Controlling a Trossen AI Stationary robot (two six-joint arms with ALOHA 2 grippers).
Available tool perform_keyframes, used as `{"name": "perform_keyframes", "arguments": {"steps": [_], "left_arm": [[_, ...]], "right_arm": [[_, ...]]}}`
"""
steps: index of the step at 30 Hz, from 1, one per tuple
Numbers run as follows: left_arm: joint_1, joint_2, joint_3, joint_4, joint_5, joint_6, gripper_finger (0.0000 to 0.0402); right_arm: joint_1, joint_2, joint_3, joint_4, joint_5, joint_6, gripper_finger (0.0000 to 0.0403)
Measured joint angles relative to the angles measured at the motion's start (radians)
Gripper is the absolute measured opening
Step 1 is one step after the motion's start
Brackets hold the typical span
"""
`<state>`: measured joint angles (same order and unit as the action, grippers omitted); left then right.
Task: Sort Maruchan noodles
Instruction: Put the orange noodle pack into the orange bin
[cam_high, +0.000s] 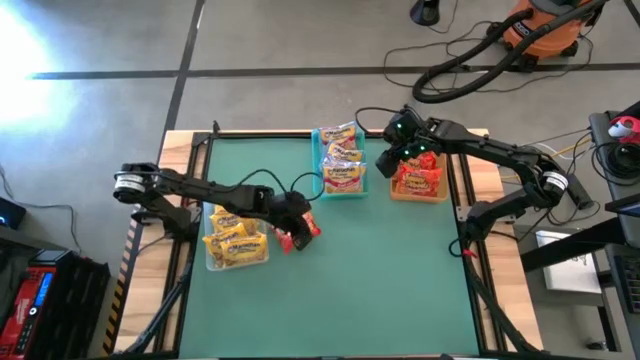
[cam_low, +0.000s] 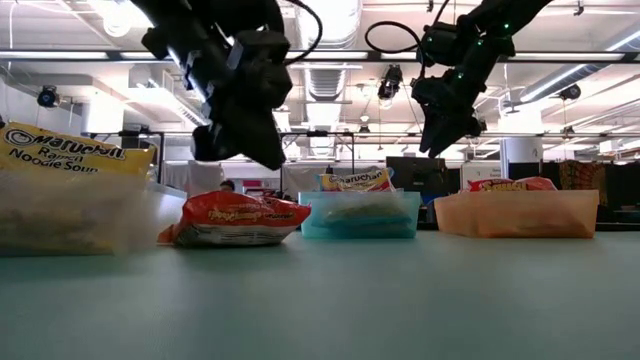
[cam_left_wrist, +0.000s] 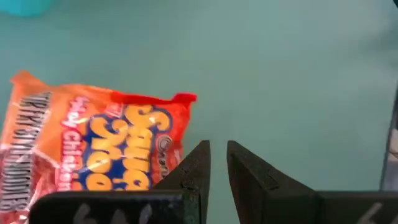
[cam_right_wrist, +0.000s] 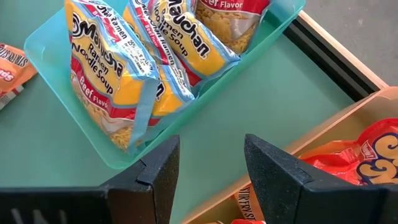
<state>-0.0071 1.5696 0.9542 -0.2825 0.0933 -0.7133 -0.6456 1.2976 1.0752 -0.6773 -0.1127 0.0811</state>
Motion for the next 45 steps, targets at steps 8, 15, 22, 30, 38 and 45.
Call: {"name": "perform_keyframes", "arguments": {"steps": [8,15,22,30,38,45], "left_arm": [[0.002,-0.004,0.000,-0.267,-0.119,-0.043,0.0037],[-0.008,0.026,0.000,-0.295,-0.039,-0.059,0.0037],[-0.012,0.066,0.002,-0.223,-0.023,-0.076,0.0037],[-0.009,0.072,-0.001,0.094,-0.058,-0.127,0.0037],[-0.005,0.068,-0.001,0.072,-0.083,-0.078,0.0037],[-0.005,0.066,-0.001,-0.128,-0.083,0.107,0.0037]], "right_arm": [[0.000,0.000,0.000,0.000,0.000,-0.015,0.0169],[0.000,0.000,0.000,0.001,0.000,-0.030,0.0169],[0.000,0.000,0.000,0.002,0.000,-0.032,0.0169],[0.000,0.001,0.000,0.002,0.000,-0.033,0.0169],[0.000,0.001,0.000,0.002,0.000,-0.041,0.0169],[0.000,0.001,0.000,0.001,0.000,-0.041,0.0169]]}}
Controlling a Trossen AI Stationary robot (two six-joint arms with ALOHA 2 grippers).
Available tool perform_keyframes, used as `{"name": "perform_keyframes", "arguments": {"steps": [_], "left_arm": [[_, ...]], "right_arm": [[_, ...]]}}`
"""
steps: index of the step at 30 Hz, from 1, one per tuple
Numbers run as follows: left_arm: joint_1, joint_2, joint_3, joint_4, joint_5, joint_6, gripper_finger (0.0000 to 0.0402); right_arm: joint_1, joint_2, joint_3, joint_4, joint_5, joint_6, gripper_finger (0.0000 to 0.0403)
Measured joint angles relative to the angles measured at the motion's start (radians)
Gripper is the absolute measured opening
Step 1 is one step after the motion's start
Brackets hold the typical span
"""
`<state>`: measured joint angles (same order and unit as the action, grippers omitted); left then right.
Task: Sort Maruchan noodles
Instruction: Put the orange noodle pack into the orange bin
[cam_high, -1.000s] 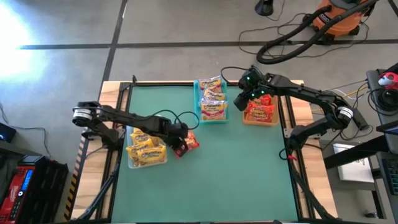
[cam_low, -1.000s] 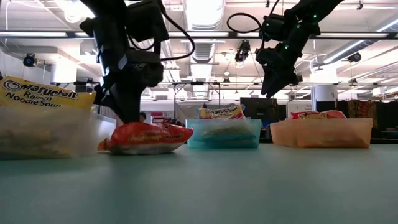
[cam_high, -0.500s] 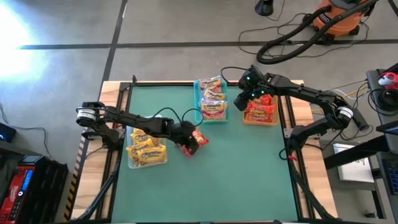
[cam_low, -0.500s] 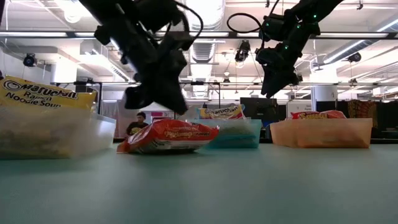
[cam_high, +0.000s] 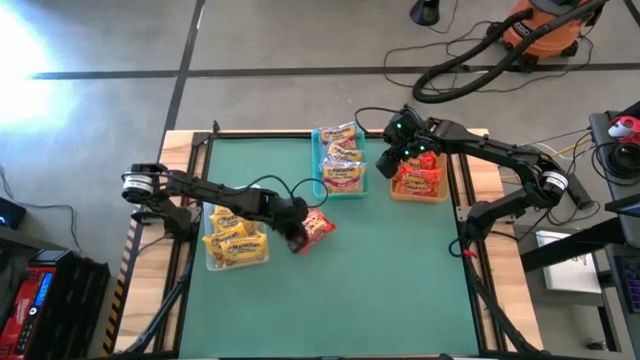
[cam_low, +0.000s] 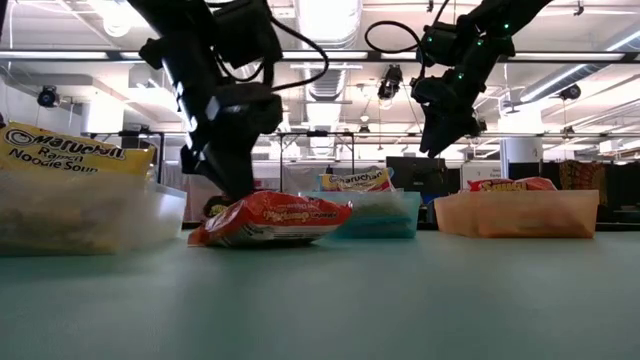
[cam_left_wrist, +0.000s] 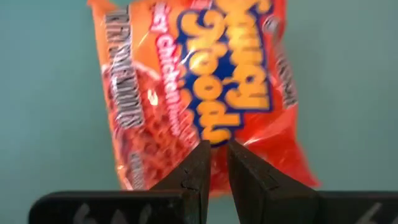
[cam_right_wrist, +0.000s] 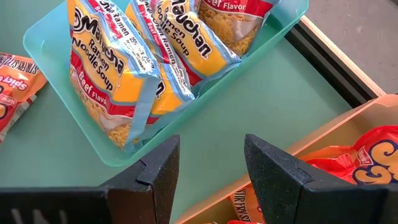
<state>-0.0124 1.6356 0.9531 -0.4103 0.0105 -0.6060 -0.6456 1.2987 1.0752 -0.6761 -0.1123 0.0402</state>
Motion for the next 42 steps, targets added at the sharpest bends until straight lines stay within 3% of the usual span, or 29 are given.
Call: {"name": "perform_keyframes", "arguments": {"steps": [7,16,19,25,28,36,42], "left_arm": [[0.000,-0.002,0.000,-0.005,0.000,0.029,0.0037],[-0.011,0.052,0.018,0.286,0.097,-0.065,0.0037],[-0.006,0.060,0.082,0.180,0.085,-0.014,0.0037],[-0.006,0.063,0.230,-0.282,-0.155,0.131,0.0037],[-0.002,0.076,0.239,-0.363,-0.177,0.133,0.0037],[-0.003,0.162,0.200,-0.332,-0.067,0.037,0.0037],[-0.015,0.227,0.251,-0.311,0.128,0.027,0.0037]], "right_arm": [[0.000,0.000,0.000,0.000,0.000,0.003,0.0169],[0.000,0.000,0.000,0.000,0.000,0.004,0.0169],[0.000,0.000,0.000,0.000,0.000,0.004,0.0169],[0.000,0.000,0.000,0.000,0.000,0.004,0.0169],[0.000,0.000,0.000,0.000,0.000,0.004,0.0169],[0.000,0.000,-0.001,-0.009,0.000,0.004,0.0169],[0.000,0.000,-0.001,-0.015,0.000,0.001,0.0169]]}}
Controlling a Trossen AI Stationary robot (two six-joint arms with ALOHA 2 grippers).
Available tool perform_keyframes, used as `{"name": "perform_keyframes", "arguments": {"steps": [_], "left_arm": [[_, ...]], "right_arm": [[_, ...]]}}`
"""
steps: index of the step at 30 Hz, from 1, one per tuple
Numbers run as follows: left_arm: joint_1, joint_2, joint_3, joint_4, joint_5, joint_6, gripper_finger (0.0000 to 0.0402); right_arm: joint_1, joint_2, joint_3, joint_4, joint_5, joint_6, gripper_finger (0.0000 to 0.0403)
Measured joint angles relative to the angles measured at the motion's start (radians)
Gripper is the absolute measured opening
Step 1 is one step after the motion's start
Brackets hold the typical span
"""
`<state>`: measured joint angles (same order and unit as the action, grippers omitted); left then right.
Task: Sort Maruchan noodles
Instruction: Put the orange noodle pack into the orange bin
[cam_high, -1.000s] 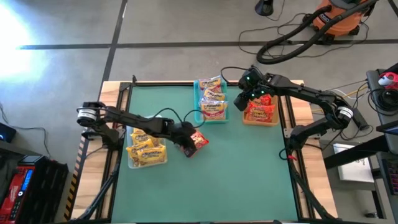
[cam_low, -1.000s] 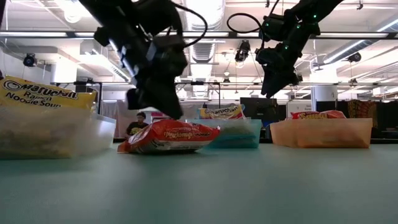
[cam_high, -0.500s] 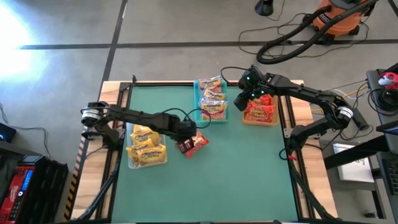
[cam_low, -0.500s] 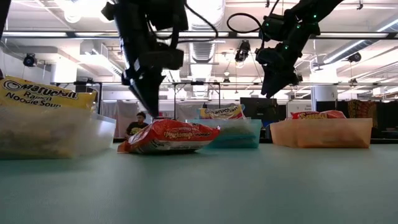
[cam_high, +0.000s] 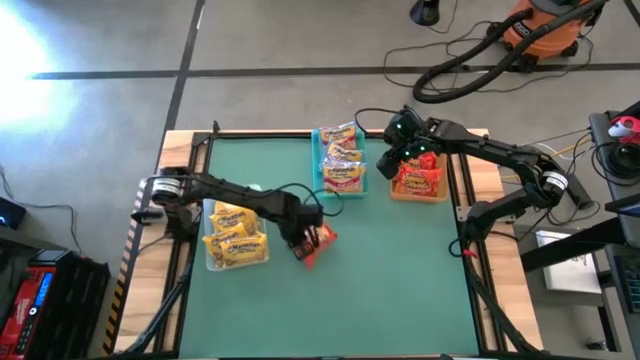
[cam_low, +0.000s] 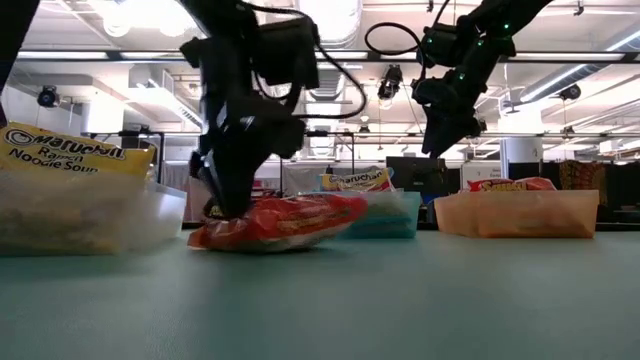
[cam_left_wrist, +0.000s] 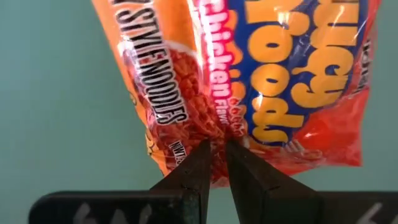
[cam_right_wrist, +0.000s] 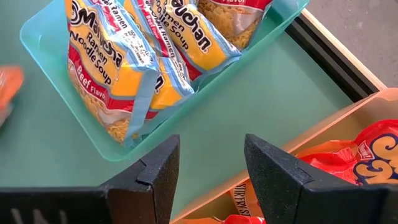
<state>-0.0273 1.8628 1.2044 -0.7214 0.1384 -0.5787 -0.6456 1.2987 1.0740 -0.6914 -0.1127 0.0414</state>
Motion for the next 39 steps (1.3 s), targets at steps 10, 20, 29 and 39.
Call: {"name": "perform_keyframes", "arguments": {"steps": [10,20,29,39], "left_arm": [[0.010,0.211,0.245,0.193,0.119,0.088,0.0037],[0.017,0.272,0.419,0.015,0.084,0.249,0.0037],[-0.030,0.237,0.405,0.011,0.089,0.278,0.0037],[-0.122,0.138,0.272,-0.088,0.088,0.277,0.0037]], "right_arm": [[0.000,0.000,-0.001,-0.029,0.000,0.000,0.0169],[0.005,0.000,-0.002,-0.113,0.000,0.002,0.0169],[0.167,-0.003,-0.003,-0.111,-0.098,0.040,0.0169],[0.534,-0.003,-0.037,0.028,-0.100,0.154,0.0169]]}}
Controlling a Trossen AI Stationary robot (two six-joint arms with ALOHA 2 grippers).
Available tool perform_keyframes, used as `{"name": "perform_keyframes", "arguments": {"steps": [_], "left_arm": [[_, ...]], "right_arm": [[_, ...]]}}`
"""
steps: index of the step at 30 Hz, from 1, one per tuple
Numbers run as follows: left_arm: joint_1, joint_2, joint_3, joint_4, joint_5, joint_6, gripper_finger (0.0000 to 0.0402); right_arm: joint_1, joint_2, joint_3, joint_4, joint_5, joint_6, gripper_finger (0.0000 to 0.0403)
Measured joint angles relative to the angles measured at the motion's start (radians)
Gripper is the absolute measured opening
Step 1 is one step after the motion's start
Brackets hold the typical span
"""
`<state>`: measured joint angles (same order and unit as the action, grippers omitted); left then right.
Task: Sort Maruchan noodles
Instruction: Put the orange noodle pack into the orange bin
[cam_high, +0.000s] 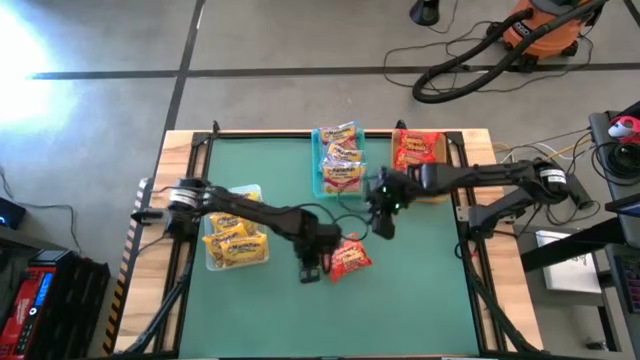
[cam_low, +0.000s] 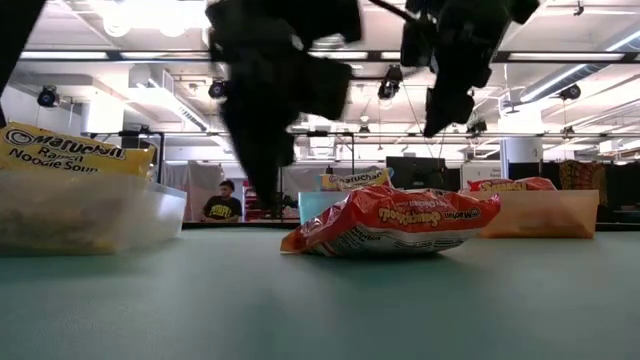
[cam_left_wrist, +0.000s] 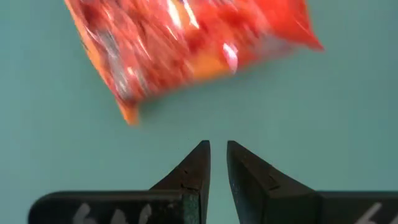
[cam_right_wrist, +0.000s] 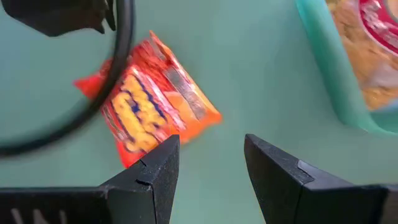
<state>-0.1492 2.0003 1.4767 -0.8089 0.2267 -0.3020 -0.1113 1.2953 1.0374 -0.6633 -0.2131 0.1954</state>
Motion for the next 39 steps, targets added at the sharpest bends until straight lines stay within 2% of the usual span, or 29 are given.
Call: {"name": "perform_keyframes", "arguments": {"steps": [4,10,15,19,23,27,33,36,39], "left_arm": [[-0.030,-0.145,-0.171,0.134,-0.043,-0.092,0.0037],[-0.054,-0.340,-0.398,0.334,-0.188,-0.292,0.0037],[-0.057,-0.394,-0.482,0.359,-0.247,-0.397,0.0037],[-0.062,-0.399,-0.503,0.356,-0.252,-0.366,0.0037],[-0.067,-0.399,-0.495,0.362,-0.244,-0.261,0.0037],[-0.067,-0.403,-0.484,0.396,-0.244,-0.233,0.0037],[-0.068,-0.404,-0.473,0.471,-0.244,-0.230,0.0037],[-0.071,-0.405,-0.473,0.501,-0.244,-0.240,0.0037],[-0.075,-0.403,-0.473,0.529,-0.244,-0.246,0.0037]], "right_arm": [[0.109,0.000,-0.030,0.113,0.095,0.137,0.0169],[0.238,0.040,-0.082,0.389,0.148,0.380,0.0169],[0.330,0.123,-0.091,0.533,0.165,0.550,0.0169],[0.407,0.201,-0.074,0.561,0.162,0.658,0.0169],[0.453,0.269,-0.054,0.568,0.161,0.690,0.0169],[0.457,0.318,-0.049,0.544,0.162,0.706,0.0169],[0.424,0.375,-0.050,0.327,0.192,0.719,0.0169],[0.412,0.377,-0.050,0.246,0.285,0.705,0.0168],[0.407,0.375,-0.050,0.233,0.469,0.638,0.0168]]}}
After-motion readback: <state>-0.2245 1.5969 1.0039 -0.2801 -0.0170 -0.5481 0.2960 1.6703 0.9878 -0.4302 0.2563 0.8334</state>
